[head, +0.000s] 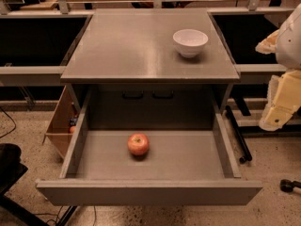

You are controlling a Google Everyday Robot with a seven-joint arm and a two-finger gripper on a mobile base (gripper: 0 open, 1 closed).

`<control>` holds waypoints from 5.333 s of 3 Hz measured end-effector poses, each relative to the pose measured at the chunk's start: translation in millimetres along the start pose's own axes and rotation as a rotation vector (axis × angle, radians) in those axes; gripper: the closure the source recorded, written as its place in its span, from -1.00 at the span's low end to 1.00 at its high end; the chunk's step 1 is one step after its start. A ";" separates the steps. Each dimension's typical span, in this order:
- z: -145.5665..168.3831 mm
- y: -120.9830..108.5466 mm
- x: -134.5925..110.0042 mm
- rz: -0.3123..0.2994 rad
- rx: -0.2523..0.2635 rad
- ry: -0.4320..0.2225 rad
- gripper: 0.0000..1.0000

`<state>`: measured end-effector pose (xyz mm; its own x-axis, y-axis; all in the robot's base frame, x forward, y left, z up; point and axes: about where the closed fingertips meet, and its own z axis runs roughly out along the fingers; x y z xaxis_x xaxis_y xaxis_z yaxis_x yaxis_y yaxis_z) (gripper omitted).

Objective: Pick apple from top drawer and place on counter

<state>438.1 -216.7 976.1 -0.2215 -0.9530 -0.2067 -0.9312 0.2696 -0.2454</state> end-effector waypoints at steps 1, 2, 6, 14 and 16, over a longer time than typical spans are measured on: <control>0.0 0.0 0.0 0.000 0.000 0.000 -1.00; 19.7 -4.7 -13.4 -0.011 -0.015 -0.077 -1.00; 172.0 25.9 -138.5 -0.009 -0.080 -0.690 -1.00; 383.7 30.2 -181.2 -0.138 -0.213 -0.712 -0.75; 404.1 60.2 -230.1 -0.146 -0.300 -0.818 0.18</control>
Offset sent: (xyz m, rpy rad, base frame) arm 0.0534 0.0578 -0.0624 0.3092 -0.0160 0.1376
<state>550.0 74.7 626.2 0.0754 -0.5468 -0.8339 -0.9962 -0.0044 -0.0872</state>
